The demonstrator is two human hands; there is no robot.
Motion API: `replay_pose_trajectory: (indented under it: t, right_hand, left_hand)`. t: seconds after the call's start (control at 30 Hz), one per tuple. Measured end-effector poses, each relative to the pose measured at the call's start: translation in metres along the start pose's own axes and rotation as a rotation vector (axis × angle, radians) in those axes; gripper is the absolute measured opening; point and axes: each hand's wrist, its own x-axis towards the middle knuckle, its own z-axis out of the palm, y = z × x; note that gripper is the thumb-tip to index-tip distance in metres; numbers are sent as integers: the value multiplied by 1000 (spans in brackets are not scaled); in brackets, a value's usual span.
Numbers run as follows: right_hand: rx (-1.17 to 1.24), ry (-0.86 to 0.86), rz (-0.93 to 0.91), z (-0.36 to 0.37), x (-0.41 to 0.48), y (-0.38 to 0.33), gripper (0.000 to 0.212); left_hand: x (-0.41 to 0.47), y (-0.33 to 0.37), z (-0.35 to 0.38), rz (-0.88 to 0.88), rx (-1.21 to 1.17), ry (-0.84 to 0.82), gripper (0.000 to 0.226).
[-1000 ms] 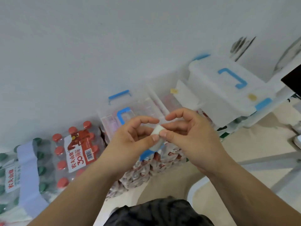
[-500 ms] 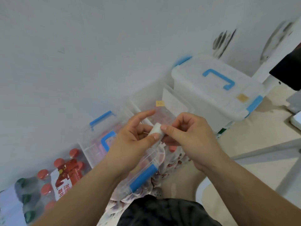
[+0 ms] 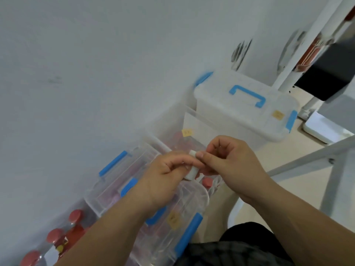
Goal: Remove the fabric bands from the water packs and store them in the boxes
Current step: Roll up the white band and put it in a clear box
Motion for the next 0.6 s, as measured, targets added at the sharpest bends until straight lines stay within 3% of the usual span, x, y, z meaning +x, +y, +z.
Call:
replay_pose_trajectory:
  t: [0.13, 0.27, 0.37, 0.6]
  right_hand:
    - [28, 0, 40, -3, 2, 3, 19]
    - [85, -11, 68, -12, 4, 2, 15]
    - [92, -21, 89, -22, 6, 10, 20]
    - [127, -90, 320, -42, 23, 68, 22]
  left_hand:
    - [8, 2, 2, 49, 149, -9, 31]
    - [15, 9, 8, 100, 198, 48, 34]
    - [22, 7, 10, 113, 363, 137, 36]
    - [37, 7, 12, 100, 720, 191, 25]
